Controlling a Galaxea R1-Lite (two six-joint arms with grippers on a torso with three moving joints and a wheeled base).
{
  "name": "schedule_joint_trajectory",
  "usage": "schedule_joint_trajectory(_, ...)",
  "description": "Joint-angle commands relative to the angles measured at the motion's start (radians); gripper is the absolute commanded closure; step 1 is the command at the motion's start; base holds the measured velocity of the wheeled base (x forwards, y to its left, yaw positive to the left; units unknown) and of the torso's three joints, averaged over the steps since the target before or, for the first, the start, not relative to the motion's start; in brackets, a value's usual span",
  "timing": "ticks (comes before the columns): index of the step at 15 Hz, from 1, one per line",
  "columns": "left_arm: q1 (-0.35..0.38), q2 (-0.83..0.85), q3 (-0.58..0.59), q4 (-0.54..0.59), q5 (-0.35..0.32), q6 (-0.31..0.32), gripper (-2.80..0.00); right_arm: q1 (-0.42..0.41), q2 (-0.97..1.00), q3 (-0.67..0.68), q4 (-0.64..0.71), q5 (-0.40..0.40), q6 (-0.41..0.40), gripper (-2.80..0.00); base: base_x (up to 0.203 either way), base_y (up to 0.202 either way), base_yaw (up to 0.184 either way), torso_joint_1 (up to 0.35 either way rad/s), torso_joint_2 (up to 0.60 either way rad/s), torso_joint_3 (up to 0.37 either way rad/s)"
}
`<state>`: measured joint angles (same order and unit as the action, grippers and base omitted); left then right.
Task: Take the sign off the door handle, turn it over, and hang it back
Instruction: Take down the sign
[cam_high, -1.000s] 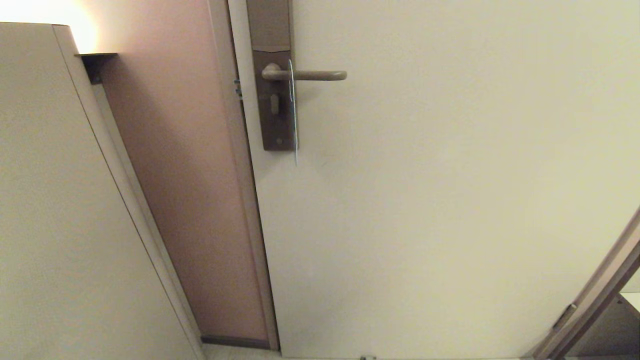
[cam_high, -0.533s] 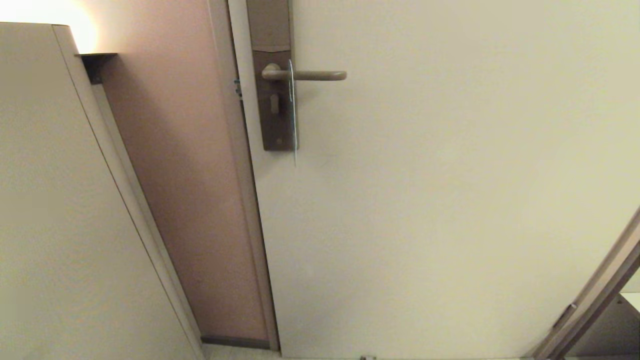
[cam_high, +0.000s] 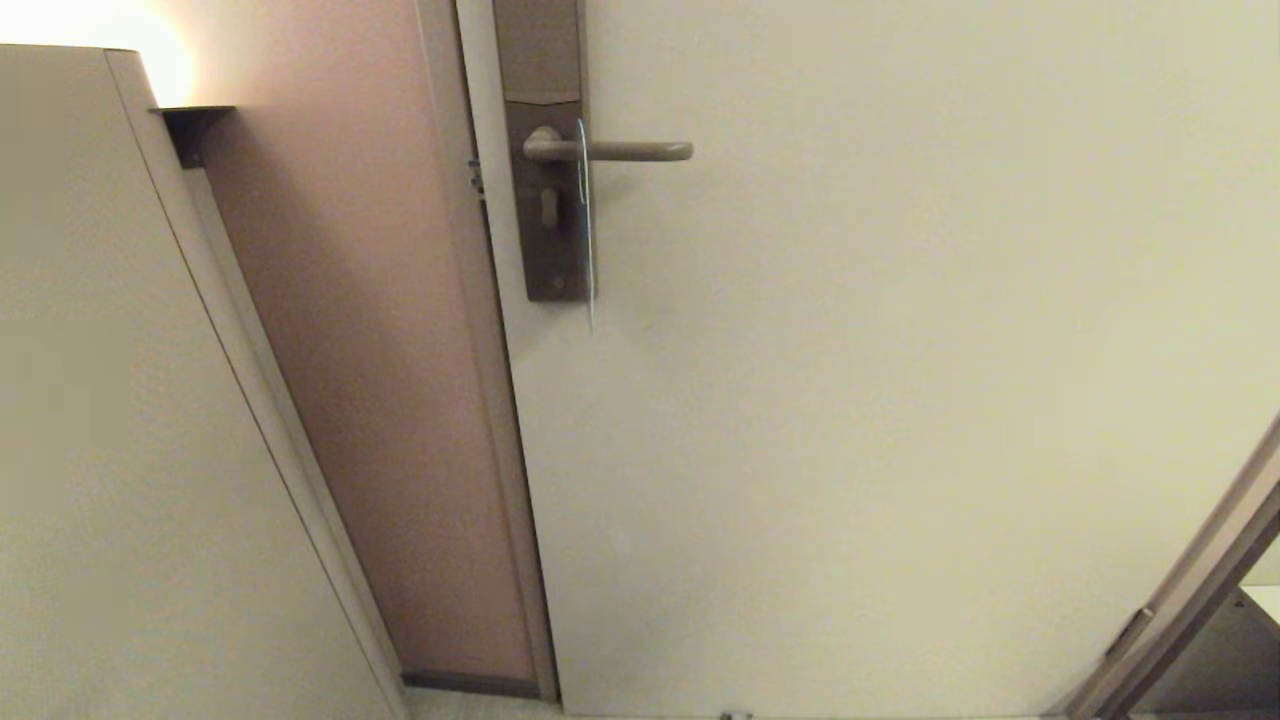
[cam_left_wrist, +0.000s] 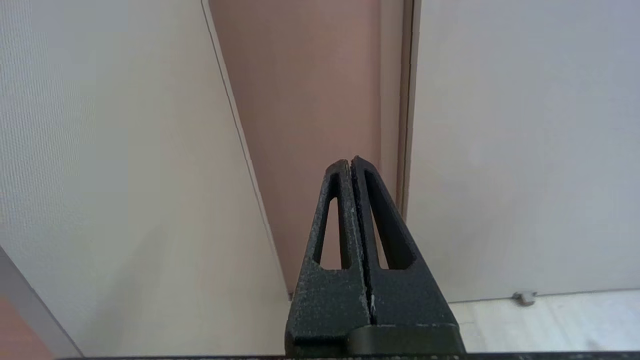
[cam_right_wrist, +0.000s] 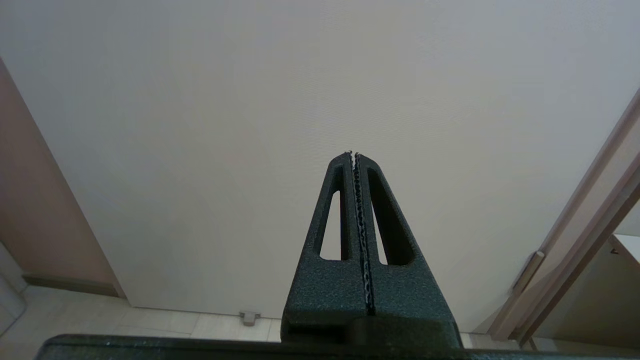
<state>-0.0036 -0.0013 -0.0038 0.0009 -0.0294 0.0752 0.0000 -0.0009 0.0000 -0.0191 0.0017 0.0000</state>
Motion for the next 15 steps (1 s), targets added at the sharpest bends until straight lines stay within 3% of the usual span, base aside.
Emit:
schedule_joint_trajectory(1,-0.001,0.001,-0.003,0.001,-0.004,0.020,0.00,0.000,0.001,0.000,-0.001,0.000,0.000,0.00,0.000,0.000,0.000,0.000,0.00,0.000)
schedule_joint_trajectory(3,0.000,0.019,-0.024,0.001,-0.019,0.022,0.00,0.000,0.001,0.000,-0.001,0.000,0.000,0.00,0.000,0.000,0.000,0.000,0.00,0.000)
schedule_joint_trajectory(7,-0.017,0.223,-0.146,-0.030,-0.082,-0.011,0.00,0.000,0.001,0.000,-0.001,0.000,0.000,0.00,0.000,0.000,0.000,0.000,0.00,0.000)
schedule_joint_trajectory(15,-0.286,0.675,-0.370,-0.200,-0.097,-0.063,0.00,0.000,0.001,0.000,-0.001,0.000,0.000,0.00,0.000,0.000,0.000,0.000,0.00,0.000)
